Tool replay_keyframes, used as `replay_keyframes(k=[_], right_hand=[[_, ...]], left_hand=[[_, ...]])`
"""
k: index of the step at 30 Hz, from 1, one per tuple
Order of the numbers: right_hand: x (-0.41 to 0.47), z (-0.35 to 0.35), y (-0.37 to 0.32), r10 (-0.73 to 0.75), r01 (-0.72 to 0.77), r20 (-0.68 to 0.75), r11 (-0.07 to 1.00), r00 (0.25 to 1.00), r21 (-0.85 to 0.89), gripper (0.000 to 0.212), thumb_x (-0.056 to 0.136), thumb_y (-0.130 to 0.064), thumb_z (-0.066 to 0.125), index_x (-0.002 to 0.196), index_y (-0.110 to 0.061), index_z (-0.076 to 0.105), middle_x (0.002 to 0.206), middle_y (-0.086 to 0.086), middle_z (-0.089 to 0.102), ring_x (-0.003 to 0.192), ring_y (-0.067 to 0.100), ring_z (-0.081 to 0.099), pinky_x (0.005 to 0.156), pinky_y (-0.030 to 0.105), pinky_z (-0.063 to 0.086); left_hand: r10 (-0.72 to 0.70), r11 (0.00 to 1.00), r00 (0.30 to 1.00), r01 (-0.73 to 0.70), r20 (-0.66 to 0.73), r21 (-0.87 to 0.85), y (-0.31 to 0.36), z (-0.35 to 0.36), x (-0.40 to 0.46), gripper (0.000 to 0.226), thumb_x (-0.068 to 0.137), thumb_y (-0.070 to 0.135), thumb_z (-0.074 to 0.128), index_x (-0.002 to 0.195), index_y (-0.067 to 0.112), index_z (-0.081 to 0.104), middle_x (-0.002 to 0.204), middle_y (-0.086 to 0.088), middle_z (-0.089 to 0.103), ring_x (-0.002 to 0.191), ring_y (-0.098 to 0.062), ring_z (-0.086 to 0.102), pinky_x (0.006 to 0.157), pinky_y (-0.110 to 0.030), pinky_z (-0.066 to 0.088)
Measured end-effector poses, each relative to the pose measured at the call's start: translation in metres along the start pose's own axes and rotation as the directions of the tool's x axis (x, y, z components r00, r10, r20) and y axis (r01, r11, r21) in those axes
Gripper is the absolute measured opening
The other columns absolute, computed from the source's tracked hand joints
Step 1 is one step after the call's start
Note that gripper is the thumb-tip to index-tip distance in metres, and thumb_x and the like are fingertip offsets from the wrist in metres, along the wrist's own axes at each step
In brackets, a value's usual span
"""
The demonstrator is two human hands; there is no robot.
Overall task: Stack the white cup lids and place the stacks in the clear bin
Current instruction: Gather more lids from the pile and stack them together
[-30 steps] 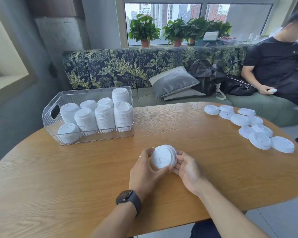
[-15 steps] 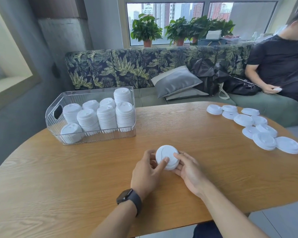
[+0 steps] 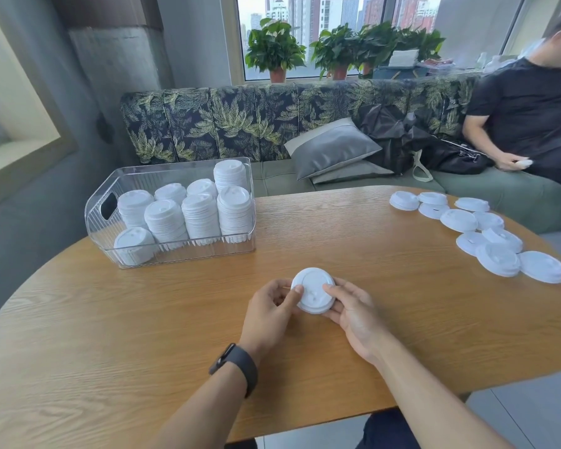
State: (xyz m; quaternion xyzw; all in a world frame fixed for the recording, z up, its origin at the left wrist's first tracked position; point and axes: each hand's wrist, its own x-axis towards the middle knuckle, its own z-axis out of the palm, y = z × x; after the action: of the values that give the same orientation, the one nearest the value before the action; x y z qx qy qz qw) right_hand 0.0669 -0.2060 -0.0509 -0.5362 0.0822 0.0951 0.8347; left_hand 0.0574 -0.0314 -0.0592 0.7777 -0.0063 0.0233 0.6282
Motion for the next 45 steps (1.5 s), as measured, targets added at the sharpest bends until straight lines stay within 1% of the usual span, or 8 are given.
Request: replay_keyframes(k=[10,16,23,28,30,37,42,45], right_hand=[[0.003,-0.003,0.004,-0.023,0.023,-0.020,1.000,1.000,-0.006,0.025,0.096,-0.007,0.068,0.120,-0.004,0.071,0.114,0.016,0.077,0.106,0.026,0.073,0.085,0.034,0.058],[0.004,-0.004,0.009,-0.071,0.070,-0.021,0.996,0.997,-0.054,0.035,0.091,-0.001,0.072,0.126,-0.002,0.067,0.114,0.012,0.077,0.106,0.024,0.074,0.089,0.035,0.058],[-0.004,-0.016,0.006,-0.101,0.098,-0.039,0.992,0.994,-0.082,0.036,0.092,-0.003,0.074,0.127,-0.008,0.067,0.115,0.007,0.078,0.109,0.023,0.074,0.096,0.039,0.058],[-0.008,-0.039,-0.006,-0.151,0.143,-0.143,0.988,0.978,-0.063,0.027,0.095,-0.021,0.074,0.119,-0.008,0.072,0.112,0.007,0.078,0.106,0.020,0.074,0.094,0.040,0.060],[-0.008,-0.056,-0.017,-0.178,0.161,-0.210,0.983,0.961,-0.092,0.027,0.098,-0.030,0.069,0.116,-0.010,0.073,0.109,0.005,0.078,0.104,0.017,0.075,0.091,0.039,0.061],[-0.009,-0.146,-0.052,-0.467,0.205,-0.460,0.835,0.756,-0.510,0.006,0.098,-0.033,0.065,0.103,-0.031,0.069,0.106,-0.011,0.075,0.104,0.013,0.072,0.098,0.041,0.057],[-0.009,-0.204,-0.079,-0.608,0.140,-0.561,0.738,0.562,-0.660,0.028,0.096,-0.011,0.059,0.121,-0.025,0.062,0.127,-0.007,0.056,0.099,0.002,0.063,0.087,0.028,0.052],[0.004,-0.232,-0.092,-0.617,0.071,-0.586,0.718,0.525,-0.693,0.040,0.094,-0.013,0.062,0.133,-0.024,0.056,0.136,-0.008,0.046,0.082,0.000,0.063,0.079,0.032,0.054]], left_hand=[[0.035,0.998,0.999,-0.034,-0.019,0.053,0.001,0.002,-0.002,0.017,0.101,0.044,0.062,0.108,0.029,0.067,0.070,0.008,0.072,0.067,-0.004,0.066,0.065,-0.021,0.051],[0.046,0.998,0.998,-0.044,-0.036,0.052,-0.002,0.003,-0.004,0.018,0.100,0.044,0.064,0.105,0.028,0.069,0.074,0.005,0.074,0.067,-0.011,0.067,0.069,-0.037,0.055],[0.004,0.996,0.999,-0.008,0.037,0.085,0.008,0.009,-0.002,0.024,0.097,0.047,0.067,0.105,0.024,0.071,0.074,0.009,0.076,0.065,-0.002,0.068,0.062,-0.017,0.050],[-0.030,0.998,0.993,0.024,0.113,0.053,0.016,0.040,0.009,0.032,0.098,0.050,0.064,0.105,0.020,0.072,0.075,-0.003,0.078,0.074,-0.021,0.075,0.078,-0.038,0.058],[-0.027,0.997,0.992,0.017,0.127,0.081,0.018,0.061,0.012,0.033,0.098,0.054,0.062,0.105,0.022,0.070,0.071,-0.004,0.077,0.073,-0.017,0.074,0.076,-0.033,0.055],[-0.022,0.998,0.981,0.011,0.192,0.056,0.041,0.149,0.028,0.033,0.099,0.047,0.064,0.105,0.015,0.068,0.067,-0.002,0.075,0.052,-0.008,0.065,0.054,-0.019,0.050],[-0.051,0.999,0.972,0.049,0.228,0.015,0.051,0.204,0.044,0.035,0.099,0.046,0.065,0.105,0.011,0.066,0.078,-0.010,0.076,0.055,-0.020,0.070,0.049,-0.028,0.053],[-0.070,0.998,0.967,0.067,0.246,0.020,0.056,0.226,0.056,0.037,0.098,0.048,0.066,0.103,0.012,0.067,0.076,-0.012,0.076,0.062,-0.036,0.072,0.051,-0.033,0.055]])
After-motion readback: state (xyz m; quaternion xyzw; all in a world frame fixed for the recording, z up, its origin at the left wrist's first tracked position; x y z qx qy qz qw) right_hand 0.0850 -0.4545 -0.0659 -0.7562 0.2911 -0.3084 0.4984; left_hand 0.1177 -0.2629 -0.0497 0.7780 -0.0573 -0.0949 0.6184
